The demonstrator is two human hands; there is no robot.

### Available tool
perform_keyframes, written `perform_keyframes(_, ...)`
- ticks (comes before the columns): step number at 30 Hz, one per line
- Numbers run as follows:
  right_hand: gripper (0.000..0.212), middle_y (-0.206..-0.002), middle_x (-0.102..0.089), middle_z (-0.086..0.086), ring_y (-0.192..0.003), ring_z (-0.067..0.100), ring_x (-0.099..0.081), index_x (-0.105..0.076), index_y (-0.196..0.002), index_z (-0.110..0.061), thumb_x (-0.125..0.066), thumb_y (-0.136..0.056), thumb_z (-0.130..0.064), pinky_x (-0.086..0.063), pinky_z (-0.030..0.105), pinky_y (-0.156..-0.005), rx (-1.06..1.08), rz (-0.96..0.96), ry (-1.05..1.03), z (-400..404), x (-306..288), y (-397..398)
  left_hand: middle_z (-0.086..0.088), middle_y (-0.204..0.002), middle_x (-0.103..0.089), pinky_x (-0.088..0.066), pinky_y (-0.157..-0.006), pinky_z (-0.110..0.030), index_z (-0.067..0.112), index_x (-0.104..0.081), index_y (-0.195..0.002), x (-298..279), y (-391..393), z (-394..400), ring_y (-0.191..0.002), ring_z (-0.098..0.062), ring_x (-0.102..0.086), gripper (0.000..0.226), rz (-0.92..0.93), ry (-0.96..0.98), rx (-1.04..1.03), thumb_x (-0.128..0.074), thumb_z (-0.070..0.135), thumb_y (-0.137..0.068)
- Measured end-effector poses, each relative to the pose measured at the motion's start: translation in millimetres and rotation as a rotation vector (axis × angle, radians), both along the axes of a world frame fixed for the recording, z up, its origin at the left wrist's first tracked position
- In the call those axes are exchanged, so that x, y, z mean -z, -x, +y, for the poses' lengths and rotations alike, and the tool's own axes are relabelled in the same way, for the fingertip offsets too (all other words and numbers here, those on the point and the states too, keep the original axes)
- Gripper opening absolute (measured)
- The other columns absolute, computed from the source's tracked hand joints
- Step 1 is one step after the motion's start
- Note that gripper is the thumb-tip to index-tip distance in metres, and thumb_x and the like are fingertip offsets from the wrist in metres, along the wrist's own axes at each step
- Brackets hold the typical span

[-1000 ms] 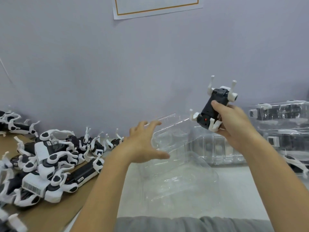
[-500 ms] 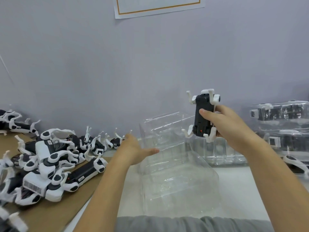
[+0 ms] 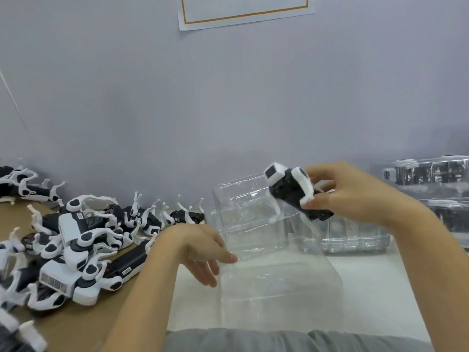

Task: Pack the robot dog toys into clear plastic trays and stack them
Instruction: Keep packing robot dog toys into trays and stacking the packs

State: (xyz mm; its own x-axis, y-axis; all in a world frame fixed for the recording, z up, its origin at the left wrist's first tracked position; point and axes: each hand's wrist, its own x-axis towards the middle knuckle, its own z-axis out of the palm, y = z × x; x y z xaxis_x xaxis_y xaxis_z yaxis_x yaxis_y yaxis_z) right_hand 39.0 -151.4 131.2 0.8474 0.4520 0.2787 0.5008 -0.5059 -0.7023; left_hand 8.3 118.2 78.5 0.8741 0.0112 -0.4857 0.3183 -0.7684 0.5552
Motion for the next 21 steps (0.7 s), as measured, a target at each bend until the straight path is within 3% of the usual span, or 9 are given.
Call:
perform_keyframes(3,0.032,-0.076,-0.071,-0.019,-0.071,0.009,-0.07,-0.074,-0.097,-0.036,-0.077,-0.08,-0.01,-0.059,0.03,-0.074,-0.074,0.018,0.092,15.1,3.6,1.8,-0.011,-0.105,-0.065,-0.063,-0.079,-0.036,0.012,-0.063,-0.104,3.3,0.3,-3.5,-0.074,-0.024,-0.075,0.021,-0.02,0.028,0.0,-0.064,0.032,-0.098)
perform_keyframes(6,0.03,-0.076,-0.07,-0.023,-0.071,0.008,-0.069,-0.072,-0.096,-0.041,-0.081,-0.077,-0.019,-0.06,0.031,-0.07,-0.127,0.052,0.165,34.3,14.3,0.8,-0.013,-0.112,-0.062,-0.063,-0.073,-0.036,0.013,-0.059,-0.118,5.8,0.3,-4.1,-0.076,-0.026,-0.075,0.028,0.0,0.057,-0.01,-0.055,0.036,-0.102)
perform_keyframes(10,0.031,-0.084,-0.07,-0.02,-0.068,0.003,-0.068,-0.07,-0.1,-0.042,-0.083,-0.074,-0.032,-0.054,0.02,-0.06,-0.129,0.076,0.328,52.7,29.6,-0.4,-0.017,-0.117,-0.064,-0.061,-0.062,-0.034,0.013,-0.057,-0.126,9.2,-1.2,-4.1,-0.081,-0.032,-0.076,0.031,0.019,0.092,-0.052,-0.039,0.028,-0.105)
perform_keyframes(14,0.035,-0.099,-0.068,-0.016,-0.076,0.003,-0.067,-0.068,-0.109,-0.037,-0.08,-0.076,-0.037,-0.046,0.017,-0.057,-0.077,0.097,0.493,55.5,41.3,-3.0,-0.017,-0.115,-0.061,-0.06,-0.059,-0.034,0.019,-0.056,-0.129,11.0,-2.6,-4.2,-0.077,-0.031,-0.075,0.033,0.028,0.106,-0.048,-0.036,0.033,-0.106)
perform_keyframes(18,0.037,-0.102,-0.064,-0.018,-0.086,0.005,-0.063,-0.067,-0.11,-0.037,-0.081,-0.076,-0.039,-0.046,0.021,-0.064,-0.024,0.12,0.56,49.0,42.8,-6.7,-0.017,-0.112,-0.06,-0.061,-0.058,-0.034,0.025,-0.051,-0.135,11.0,-3.4,-2.3,-0.076,-0.031,-0.074,0.033,0.021,0.116,-0.059,-0.034,0.031,-0.108)
perform_keyframes(21,0.036,-0.096,-0.063,-0.02,-0.081,0.005,-0.064,-0.069,-0.109,-0.037,-0.082,-0.076,-0.032,-0.047,0.022,-0.063,-0.028,0.115,0.549,47.4,42.1,-7.3,-0.016,-0.114,-0.061,-0.063,-0.062,-0.036,0.028,-0.053,-0.133,9.5,-2.8,-3.3,-0.081,-0.03,-0.074,0.031,0.023,0.105,-0.036,-0.036,0.035,-0.108)
